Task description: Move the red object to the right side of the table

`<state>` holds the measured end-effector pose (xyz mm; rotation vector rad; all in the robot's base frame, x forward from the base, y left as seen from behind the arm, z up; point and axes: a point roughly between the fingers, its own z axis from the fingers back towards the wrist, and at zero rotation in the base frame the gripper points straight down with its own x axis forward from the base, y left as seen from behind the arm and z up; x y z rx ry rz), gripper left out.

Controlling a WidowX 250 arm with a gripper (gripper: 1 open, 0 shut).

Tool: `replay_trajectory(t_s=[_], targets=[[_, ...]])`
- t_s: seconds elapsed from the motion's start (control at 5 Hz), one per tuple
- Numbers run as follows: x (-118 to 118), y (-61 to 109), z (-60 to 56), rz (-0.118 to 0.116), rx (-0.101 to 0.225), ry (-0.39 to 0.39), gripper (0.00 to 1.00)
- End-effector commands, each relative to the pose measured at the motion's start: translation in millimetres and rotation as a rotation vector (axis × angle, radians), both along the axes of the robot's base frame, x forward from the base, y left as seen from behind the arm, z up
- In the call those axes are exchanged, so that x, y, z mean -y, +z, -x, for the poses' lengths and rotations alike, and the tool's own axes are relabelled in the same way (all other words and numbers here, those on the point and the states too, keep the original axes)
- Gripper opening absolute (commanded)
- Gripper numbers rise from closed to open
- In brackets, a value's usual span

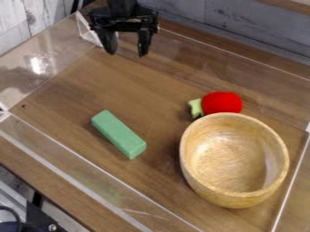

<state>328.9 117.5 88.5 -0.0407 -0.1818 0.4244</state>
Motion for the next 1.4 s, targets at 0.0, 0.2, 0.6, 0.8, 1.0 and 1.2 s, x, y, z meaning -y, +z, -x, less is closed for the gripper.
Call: replay_trajectory(t_s=[0.0,0.2,0.6,0.8,1.0,1.2], targets=[[-15.4,15.2,-9.3,-0.031,0.054,0.008,1.0],[-22.5,14.1,-10.7,-0.041,0.049,0.002,1.0],[-27.8,2.2,-5.4,-0.039,0.053,-0.027,1.0],[-32.9,-7.1,-6.4,-0.051,0.069,-0.073,1.0],[-28.1,11.6,-4.9,-0.051,0.083,-0.058,1.0],[-23.8,29.9,-3.9,-0.044,0.102,-0.042,1.0]])
